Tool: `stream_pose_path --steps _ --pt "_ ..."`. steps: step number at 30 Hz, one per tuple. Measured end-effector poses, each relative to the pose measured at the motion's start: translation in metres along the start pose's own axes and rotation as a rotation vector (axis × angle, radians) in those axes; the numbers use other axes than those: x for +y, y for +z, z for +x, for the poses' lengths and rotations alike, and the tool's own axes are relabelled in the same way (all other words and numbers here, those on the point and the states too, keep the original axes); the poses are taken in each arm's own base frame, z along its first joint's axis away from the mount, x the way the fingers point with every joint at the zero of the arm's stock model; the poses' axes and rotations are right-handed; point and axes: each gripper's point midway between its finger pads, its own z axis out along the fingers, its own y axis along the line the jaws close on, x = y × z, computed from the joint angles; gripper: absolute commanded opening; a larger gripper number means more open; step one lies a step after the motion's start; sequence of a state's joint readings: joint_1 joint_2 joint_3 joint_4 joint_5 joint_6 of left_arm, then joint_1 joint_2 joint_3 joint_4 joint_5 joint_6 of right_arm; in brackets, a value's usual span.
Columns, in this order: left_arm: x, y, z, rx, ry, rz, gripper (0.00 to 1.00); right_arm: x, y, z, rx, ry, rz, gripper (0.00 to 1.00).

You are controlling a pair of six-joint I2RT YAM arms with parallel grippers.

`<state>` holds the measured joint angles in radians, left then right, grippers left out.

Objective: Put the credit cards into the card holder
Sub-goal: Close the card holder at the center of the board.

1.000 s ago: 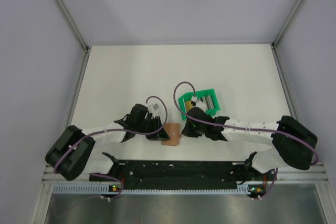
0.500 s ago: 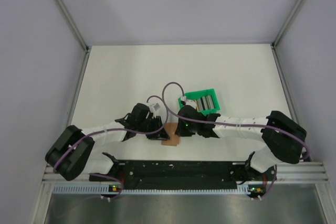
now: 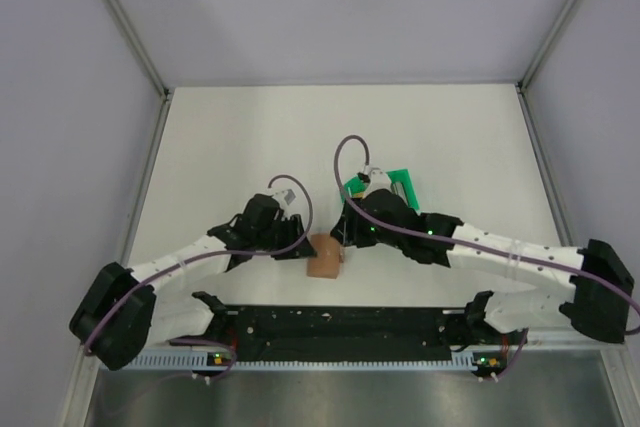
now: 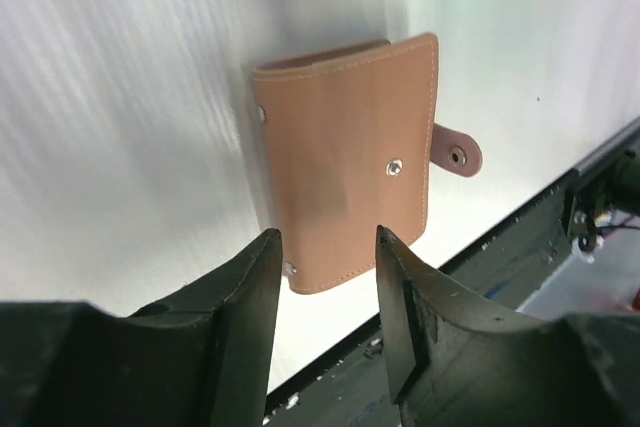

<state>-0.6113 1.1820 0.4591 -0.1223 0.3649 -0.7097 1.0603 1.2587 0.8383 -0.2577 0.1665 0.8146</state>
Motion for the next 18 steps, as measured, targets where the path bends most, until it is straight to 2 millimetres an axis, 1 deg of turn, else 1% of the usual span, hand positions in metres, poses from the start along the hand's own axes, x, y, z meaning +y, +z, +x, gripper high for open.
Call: stream_pose_path --steps 2,3,5,6,7,8,12,15,16,18 --pt "0.002 -0.005 -0.009 -0.052 0.026 -0.027 0.59 0.003 -0.014 -0.015 -0.068 0.001 -0.022 0.4" --pt "0.004 -0.008 -0.014 -0.08 0.039 -0.04 0.65 -0.001 -0.02 -0.019 -0.101 0.005 -0.019 0.4" --pt "0.006 -0.014 -0.024 -0.142 0.057 -0.069 0.73 -0.016 -0.028 -0.02 -0.144 0.017 0.006 0.38" --pt "0.007 -0.016 -0.028 -0.164 0.061 -0.078 0.77 -0.026 -0.03 -0.017 -0.152 0.025 0.025 0.38" --pt "0.009 -0.018 -0.032 -0.194 0.064 -0.089 0.84 -0.036 -0.031 -0.012 -0.156 0.031 0.042 0.38" --pt "0.01 -0.019 -0.034 -0.209 0.065 -0.097 0.97 -0.045 -0.033 -0.008 -0.159 0.037 0.06 0.38" --pt "0.021 -0.019 -0.032 -0.237 0.048 -0.125 0.98 -0.066 -0.037 0.002 -0.179 0.068 0.099 0.39" --pt "0.025 -0.02 -0.032 -0.249 0.04 -0.14 0.97 -0.073 -0.041 -0.003 -0.22 0.08 0.119 0.41" --pt "0.025 -0.02 -0.034 -0.259 0.042 -0.139 0.91 -0.075 -0.042 -0.005 -0.234 0.082 0.128 0.41" --pt "0.022 -0.022 -0.038 -0.275 0.044 -0.133 0.62 -0.079 -0.042 -0.01 -0.26 0.084 0.151 0.41"
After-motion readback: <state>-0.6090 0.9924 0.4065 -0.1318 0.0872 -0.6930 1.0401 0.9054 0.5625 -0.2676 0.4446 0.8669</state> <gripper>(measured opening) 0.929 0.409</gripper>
